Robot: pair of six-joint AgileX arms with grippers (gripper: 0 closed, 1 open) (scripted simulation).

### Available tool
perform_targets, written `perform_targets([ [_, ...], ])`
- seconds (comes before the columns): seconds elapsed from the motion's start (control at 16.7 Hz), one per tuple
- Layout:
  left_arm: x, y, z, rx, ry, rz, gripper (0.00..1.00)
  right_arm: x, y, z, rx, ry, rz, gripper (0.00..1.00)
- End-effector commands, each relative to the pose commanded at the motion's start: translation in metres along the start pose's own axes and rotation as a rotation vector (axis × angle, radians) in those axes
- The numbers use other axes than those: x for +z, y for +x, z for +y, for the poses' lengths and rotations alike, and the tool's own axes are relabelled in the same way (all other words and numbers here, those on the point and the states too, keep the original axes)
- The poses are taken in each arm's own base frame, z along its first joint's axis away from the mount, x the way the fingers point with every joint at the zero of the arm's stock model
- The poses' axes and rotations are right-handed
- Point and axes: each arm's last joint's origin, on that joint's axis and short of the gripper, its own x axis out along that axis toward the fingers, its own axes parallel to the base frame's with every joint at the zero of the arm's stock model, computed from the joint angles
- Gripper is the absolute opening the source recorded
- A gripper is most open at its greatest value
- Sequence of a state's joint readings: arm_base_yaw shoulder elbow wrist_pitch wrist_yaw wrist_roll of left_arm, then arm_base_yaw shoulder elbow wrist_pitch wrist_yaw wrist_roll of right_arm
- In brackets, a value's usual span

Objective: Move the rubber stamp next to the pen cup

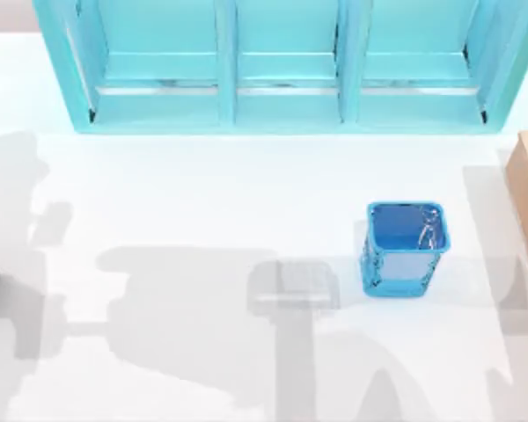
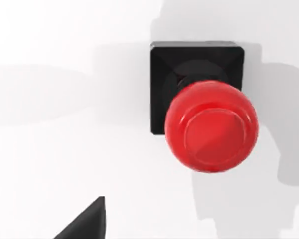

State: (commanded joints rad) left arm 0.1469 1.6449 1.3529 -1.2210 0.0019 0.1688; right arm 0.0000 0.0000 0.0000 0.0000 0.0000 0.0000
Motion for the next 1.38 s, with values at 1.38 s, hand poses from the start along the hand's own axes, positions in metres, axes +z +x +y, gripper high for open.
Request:
perform_targets([
  [1.38,0.008,0.103,0.005,-0.008,0.000,0.058,1.00,0.000,0.000,0.000,0.000,0.000,0.000,1.00],
])
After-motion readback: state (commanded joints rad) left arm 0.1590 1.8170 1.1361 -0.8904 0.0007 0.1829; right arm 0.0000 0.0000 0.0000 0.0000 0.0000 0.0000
